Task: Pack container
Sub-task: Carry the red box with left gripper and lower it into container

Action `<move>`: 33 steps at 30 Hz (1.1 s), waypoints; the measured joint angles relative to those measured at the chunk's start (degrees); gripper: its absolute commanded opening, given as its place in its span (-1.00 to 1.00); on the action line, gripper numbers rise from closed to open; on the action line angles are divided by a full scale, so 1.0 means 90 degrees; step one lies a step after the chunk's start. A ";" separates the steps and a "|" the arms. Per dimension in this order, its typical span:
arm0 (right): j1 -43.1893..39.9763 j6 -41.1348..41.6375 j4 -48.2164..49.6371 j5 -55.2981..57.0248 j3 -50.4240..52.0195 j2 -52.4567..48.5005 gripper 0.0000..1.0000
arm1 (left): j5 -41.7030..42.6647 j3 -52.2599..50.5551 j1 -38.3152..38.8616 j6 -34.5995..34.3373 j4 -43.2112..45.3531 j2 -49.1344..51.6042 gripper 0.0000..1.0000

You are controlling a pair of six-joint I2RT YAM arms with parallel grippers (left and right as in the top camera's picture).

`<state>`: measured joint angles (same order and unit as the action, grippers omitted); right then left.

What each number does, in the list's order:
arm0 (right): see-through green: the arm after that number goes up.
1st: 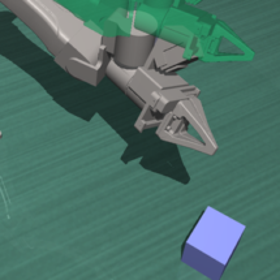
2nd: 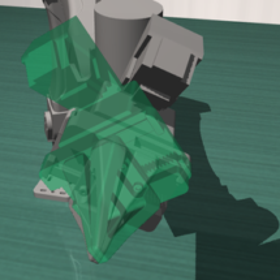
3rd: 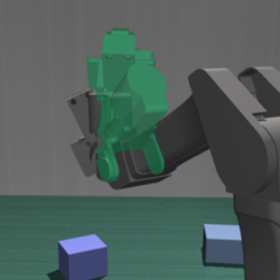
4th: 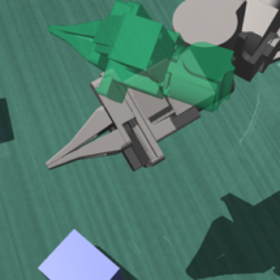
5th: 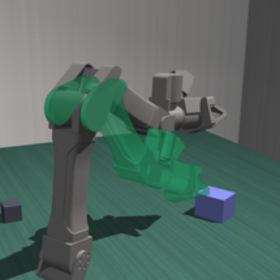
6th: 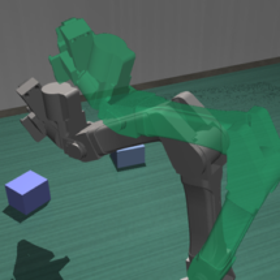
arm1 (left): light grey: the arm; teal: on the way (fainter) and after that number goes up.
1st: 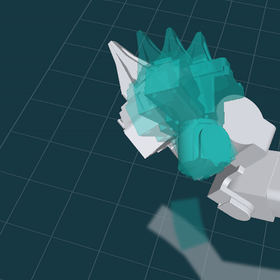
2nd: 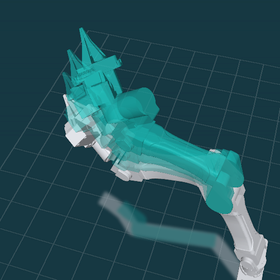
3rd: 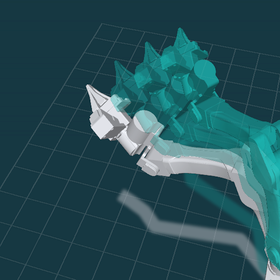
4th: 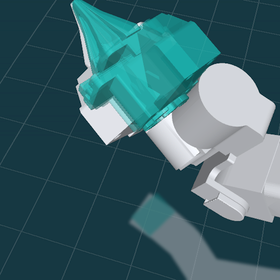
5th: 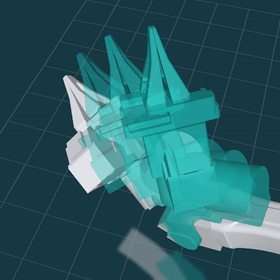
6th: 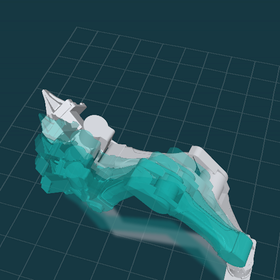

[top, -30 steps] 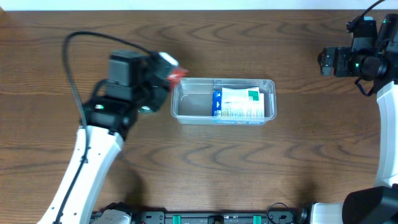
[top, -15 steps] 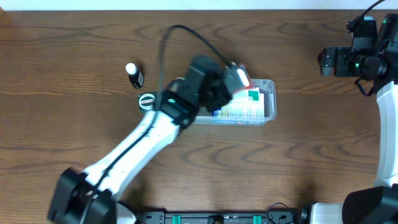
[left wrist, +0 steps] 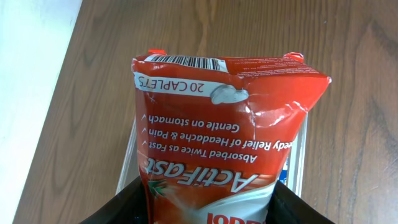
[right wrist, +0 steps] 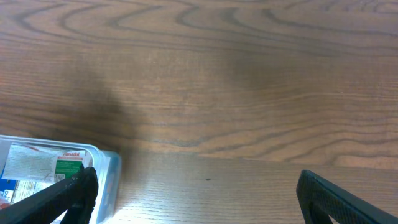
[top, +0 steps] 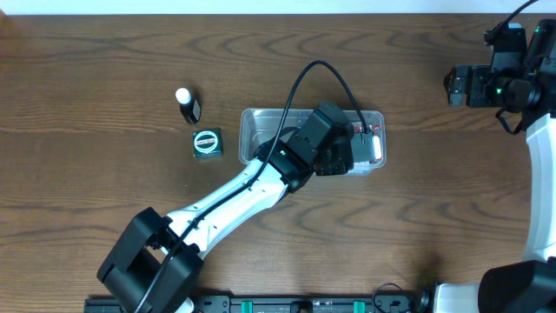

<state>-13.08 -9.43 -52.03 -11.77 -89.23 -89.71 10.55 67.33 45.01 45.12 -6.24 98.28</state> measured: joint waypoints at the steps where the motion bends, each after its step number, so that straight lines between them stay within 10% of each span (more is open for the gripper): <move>1: 0.0000 0.0000 0.0000 0.0000 0.0000 0.0000 0.99 | 0.0000 0.0000 0.0000 0.0027 -0.0005 0.0002 0.03; 33: 0.0000 0.0000 0.0000 0.0000 0.0000 0.0000 0.98 | -0.0119 0.0000 -0.0078 0.0158 -0.0090 0.0432 0.21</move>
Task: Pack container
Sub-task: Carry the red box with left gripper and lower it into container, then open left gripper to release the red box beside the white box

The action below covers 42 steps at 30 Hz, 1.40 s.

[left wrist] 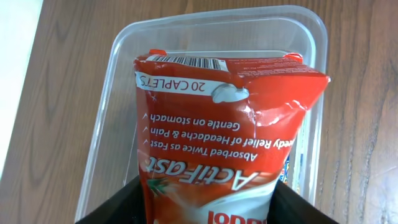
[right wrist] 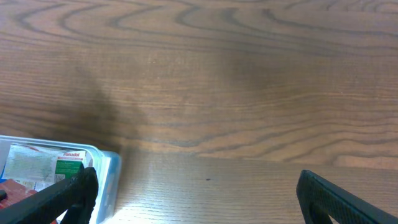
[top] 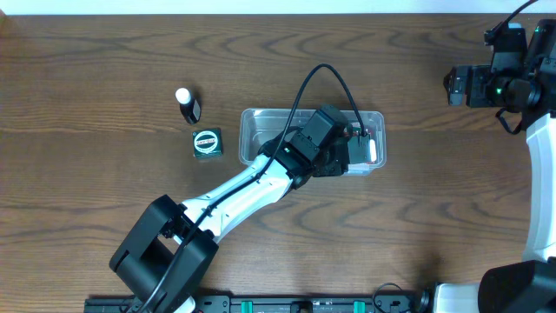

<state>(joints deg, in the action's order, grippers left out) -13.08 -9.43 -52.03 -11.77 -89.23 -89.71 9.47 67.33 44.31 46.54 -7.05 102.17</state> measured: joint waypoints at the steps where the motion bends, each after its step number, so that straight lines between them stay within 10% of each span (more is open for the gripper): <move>1: 0.0000 0.0000 0.0000 0.0000 0.0000 0.0000 0.99 | 0.0000 0.0000 0.0000 -0.0002 0.0007 0.0000 0.23; 21: 0.0000 0.0000 0.0000 0.0000 0.0000 0.0000 0.98 | -0.0066 0.0000 0.0000 0.0005 0.0537 0.0000 0.27; 24: 0.0000 0.0000 0.0002 0.0000 0.0000 0.0000 0.99 | -0.0226 0.0000 0.0000 0.0000 0.0780 0.0000 0.01; 27: 0.0000 0.0000 0.0000 0.0000 0.0000 0.0000 0.99 | -0.0374 0.0000 -0.0002 -0.0002 0.0969 0.0000 -0.87; 42: 0.0000 0.0000 0.0000 0.0000 0.0000 0.0000 0.99 | -0.0532 0.0000 -0.0002 -0.0704 0.0954 0.0000 -0.88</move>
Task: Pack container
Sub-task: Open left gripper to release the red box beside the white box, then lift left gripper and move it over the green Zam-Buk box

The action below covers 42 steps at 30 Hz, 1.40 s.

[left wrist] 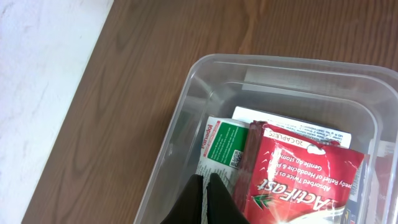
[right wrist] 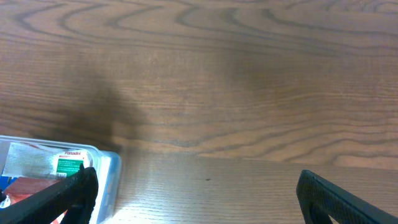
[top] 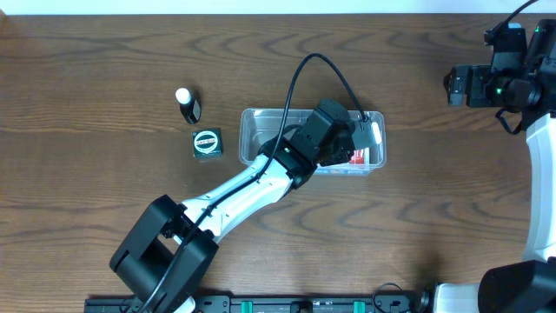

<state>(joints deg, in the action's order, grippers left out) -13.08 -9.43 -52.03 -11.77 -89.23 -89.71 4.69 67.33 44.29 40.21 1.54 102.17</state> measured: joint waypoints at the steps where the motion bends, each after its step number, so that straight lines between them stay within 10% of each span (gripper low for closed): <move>1: 0.0000 0.0000 0.0000 0.0000 0.0000 0.0000 0.99 | -0.0002 0.0000 0.0000 -0.0029 -0.0002 0.0000 -0.88; 42: 0.0000 0.0000 0.0000 0.0000 0.0000 0.0000 0.99 | 0.0097 0.0000 0.0104 -0.0447 0.0240 0.0493 -0.88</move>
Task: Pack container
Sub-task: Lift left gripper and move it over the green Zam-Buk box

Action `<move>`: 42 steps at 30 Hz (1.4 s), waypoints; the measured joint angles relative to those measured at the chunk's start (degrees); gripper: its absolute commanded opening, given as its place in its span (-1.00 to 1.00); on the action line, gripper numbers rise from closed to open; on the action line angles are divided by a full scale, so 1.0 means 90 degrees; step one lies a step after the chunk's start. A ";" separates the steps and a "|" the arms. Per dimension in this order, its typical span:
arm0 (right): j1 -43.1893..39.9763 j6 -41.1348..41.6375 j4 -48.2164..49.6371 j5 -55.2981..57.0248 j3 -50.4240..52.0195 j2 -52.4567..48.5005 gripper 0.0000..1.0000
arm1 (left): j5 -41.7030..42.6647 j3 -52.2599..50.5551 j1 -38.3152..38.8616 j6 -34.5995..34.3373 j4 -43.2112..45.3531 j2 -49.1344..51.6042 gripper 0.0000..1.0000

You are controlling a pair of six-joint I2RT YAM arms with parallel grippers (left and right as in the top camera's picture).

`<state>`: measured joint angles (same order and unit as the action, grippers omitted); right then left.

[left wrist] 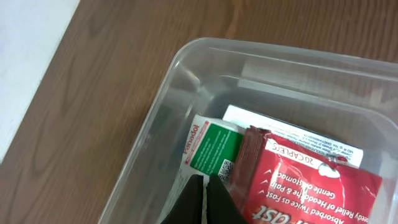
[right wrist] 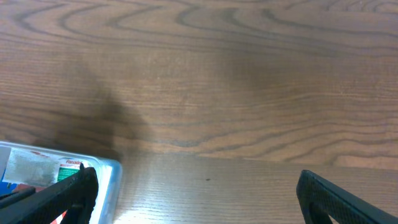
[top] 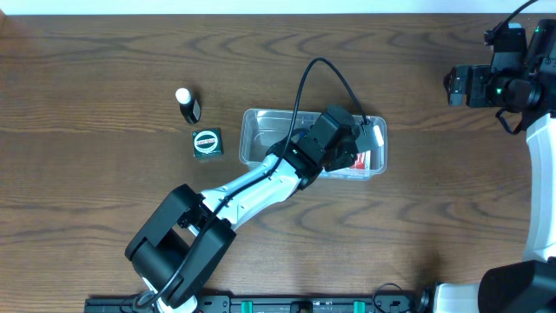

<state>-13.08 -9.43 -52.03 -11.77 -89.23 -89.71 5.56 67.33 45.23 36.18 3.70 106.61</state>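
The clear plastic container (top: 257,139) sits mid-table; its rim (left wrist: 163,93) fills the left wrist view. Inside lies a red ActiFast caplet packet (left wrist: 308,186) on top of a white-and-green Panadol box (left wrist: 211,144). My left gripper (left wrist: 203,182) is shut with nothing between its fingers, its tips down inside the container just left of the packet. From overhead the left gripper (top: 354,143) covers the container's right end. Far off at the table's right edge, my right gripper (right wrist: 196,193) stands open and empty over bare wood.
A small black bottle with a white cap (top: 186,104) and a green-and-black round item (top: 207,143) stand left of the container. The container's corner (right wrist: 93,171) shows at the lower left of the right wrist view.
My left gripper, still shut, has shifted a little right and lower inside the container. The container's right end has moved slightly. The packet lies as before. The right arm has not moved.
My left gripper held the red packet over the container's right end, then over the container's inside. Then the packet lay in the container on the boxes and the gripper was shut empty beside it, where it still is.
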 measured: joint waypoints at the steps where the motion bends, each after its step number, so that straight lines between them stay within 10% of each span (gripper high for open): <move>1: 0.0000 0.0000 0.0000 0.0000 0.0000 0.0000 0.99 | 0.0000 0.0000 0.0005 -0.0005 0.0000 -0.0010 -0.88; 8: 0.0000 0.0000 -0.0002 0.0000 0.0000 0.0000 0.99 | -0.0505 0.0000 0.0029 -0.0493 -0.0206 -0.0466 -0.85; 16: 0.0000 0.0000 -0.0005 -0.0007 0.0002 0.0000 0.99 | -0.2130 0.0012 -0.0248 -0.1785 -0.2127 -0.2339 0.05; 22: 0.0000 0.0000 0.0000 -0.0005 0.0002 0.0000 0.98 | -0.2543 0.0073 -0.1540 -0.3041 -0.3818 -0.3531 0.15; 28: 0.0000 0.0000 0.0000 -0.0005 0.0002 0.0000 0.99 | -0.1804 0.0075 -0.2951 -0.3866 -0.4580 -0.3215 0.58; 42: 0.0000 0.0000 0.0000 -0.0005 0.0002 0.0000 0.99 | -0.0928 0.0075 -0.3696 -0.4505 -0.4605 -0.1596 0.61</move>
<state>-13.08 -9.43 -52.03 -11.81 -89.21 -89.71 -2.79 68.01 11.97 -4.36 -37.74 92.25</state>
